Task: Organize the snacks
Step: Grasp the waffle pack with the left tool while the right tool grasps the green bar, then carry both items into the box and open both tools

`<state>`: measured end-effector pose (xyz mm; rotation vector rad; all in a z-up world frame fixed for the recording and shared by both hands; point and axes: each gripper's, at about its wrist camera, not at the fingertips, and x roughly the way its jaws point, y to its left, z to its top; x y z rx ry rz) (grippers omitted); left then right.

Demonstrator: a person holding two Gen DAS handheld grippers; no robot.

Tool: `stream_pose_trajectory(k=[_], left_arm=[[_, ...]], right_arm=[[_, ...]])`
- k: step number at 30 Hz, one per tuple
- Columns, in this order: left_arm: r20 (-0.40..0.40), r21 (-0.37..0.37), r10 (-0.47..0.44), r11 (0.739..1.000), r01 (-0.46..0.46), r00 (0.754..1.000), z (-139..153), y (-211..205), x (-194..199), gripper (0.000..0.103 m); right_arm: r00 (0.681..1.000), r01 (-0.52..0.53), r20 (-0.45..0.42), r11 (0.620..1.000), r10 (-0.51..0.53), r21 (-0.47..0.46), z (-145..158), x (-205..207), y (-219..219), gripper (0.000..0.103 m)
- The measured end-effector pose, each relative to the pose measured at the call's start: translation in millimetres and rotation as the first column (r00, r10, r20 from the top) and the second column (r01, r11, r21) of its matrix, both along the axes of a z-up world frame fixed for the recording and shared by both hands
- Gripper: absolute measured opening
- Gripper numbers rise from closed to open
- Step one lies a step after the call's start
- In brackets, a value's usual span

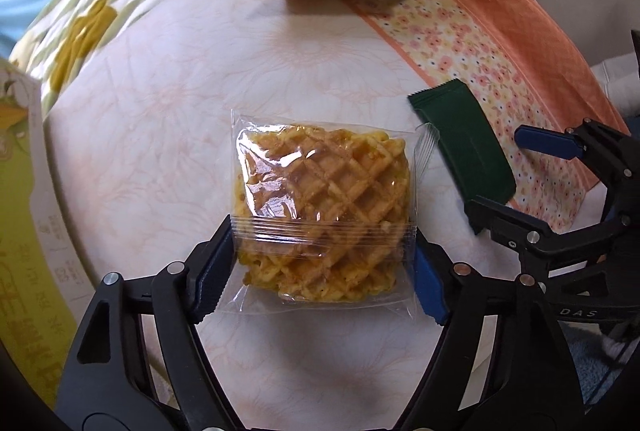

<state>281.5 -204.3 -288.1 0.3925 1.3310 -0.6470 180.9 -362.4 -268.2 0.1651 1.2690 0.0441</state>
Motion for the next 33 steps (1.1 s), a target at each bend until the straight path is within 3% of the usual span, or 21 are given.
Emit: stream_pose_trajectory(k=[10, 14, 24, 29, 33], left_arm=[[0.017, -0.027, 0.104, 0.994, -0.103, 0.994, 20, 21, 0, 0.075], [0.021, -0.036, 0.136, 0.99, -0.135, 0.99, 24, 27, -5, 0.075], [0.057, -0.081, 0.201, 0.977, -0.196, 0.978, 51, 36, -8, 0.075], [0.103, -0.142, 0.257, 0.96, -0.242, 0.961, 91, 41, -10, 0.075], [0.146, -0.21, 0.341, 0.928, -0.307, 0.929, 133, 56, -14, 0.075]], right_arm=[[0.999, 0.018, 0.049, 0.995, -0.013, -0.102, -2, 9, 22, 0.065], [0.996, 0.009, 0.084, 0.992, 0.001, -0.122, 1, 10, 30, 0.041], [0.995, 0.011, 0.1, 0.998, -0.006, -0.058, 12, 3, 14, 0.041], [0.989, -0.003, 0.146, 0.999, 0.009, -0.035, 42, -2, 3, 0.041], [0.979, -0.051, 0.198, 0.999, 0.054, -0.015, 77, 1, -1, 0.041]])
